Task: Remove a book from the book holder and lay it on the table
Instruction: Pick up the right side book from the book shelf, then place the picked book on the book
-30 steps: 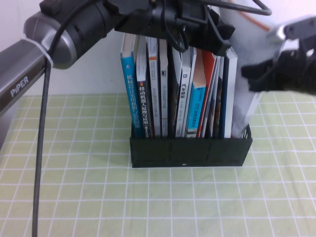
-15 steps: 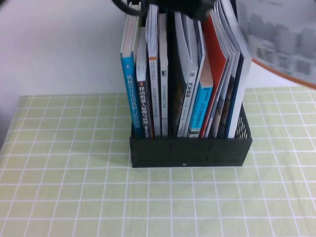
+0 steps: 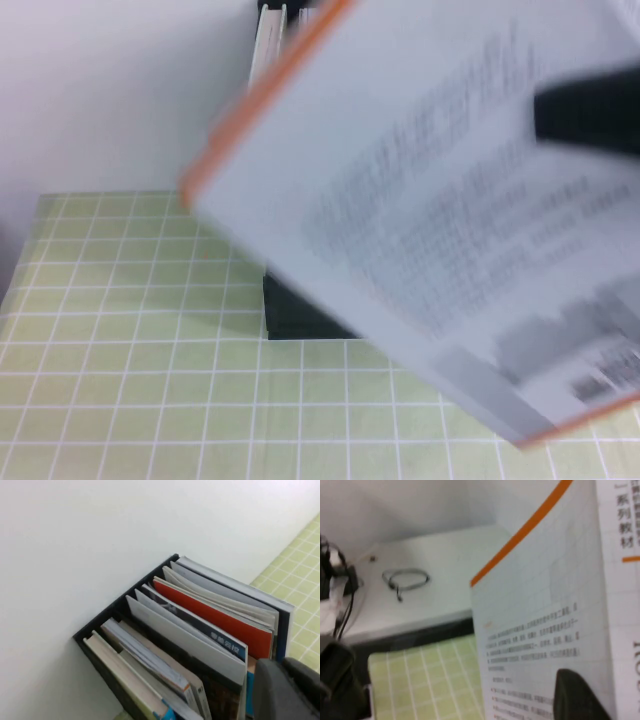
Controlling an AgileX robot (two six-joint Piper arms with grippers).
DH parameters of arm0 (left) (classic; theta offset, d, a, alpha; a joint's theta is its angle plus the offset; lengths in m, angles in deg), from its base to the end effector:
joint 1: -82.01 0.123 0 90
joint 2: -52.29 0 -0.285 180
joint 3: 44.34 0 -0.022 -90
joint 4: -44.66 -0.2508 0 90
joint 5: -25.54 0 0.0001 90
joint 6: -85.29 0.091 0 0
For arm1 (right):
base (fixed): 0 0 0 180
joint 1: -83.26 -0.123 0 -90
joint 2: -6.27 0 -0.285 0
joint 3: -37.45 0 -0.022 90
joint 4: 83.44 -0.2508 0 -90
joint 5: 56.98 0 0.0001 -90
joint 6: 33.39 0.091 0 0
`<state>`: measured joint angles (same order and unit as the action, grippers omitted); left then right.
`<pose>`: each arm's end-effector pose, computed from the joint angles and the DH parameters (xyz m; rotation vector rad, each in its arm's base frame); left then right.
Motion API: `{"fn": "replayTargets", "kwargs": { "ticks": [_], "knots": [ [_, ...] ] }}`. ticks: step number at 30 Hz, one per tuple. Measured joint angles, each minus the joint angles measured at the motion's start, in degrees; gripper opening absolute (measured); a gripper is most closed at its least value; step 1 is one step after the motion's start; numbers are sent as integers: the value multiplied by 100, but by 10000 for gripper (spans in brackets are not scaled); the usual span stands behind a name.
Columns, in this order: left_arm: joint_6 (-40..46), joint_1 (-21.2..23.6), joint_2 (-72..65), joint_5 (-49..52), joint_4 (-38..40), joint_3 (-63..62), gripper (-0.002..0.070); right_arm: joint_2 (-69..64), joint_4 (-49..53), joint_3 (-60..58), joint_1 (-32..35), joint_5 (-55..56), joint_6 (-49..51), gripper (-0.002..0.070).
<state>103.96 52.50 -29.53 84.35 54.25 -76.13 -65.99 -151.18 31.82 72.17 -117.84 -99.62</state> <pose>0.1876 -0.1211 0.5544 0.7904 1.7310 -0.3234 0.1854 0.1113 0.4484 -1.0118 1.5823 0.8489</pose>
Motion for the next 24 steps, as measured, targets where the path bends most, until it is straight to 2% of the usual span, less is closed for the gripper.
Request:
{"fn": "replayTargets", "kwargs": {
  "ticks": [5, 8, 18, 24],
  "knots": [
    [-280, 3, 620, 703, -212, 104, -3, 0, 1066, 54, -136, -773, 461, 165],
    [-303, 3, 1113, 744, 58, 827, -3, 0, 1894, 67, -503, -862, 813, 165],
    [-465, 3, 2731, -799, 771, 4521, -3, -238, 5544, 67, -2434, -367, 3091, 165],
    [-772, 3, 2998, -1479, 1085, 5419, -3, -757, 7665, 79, -3772, 465, 4184, 165]
  ]
}}
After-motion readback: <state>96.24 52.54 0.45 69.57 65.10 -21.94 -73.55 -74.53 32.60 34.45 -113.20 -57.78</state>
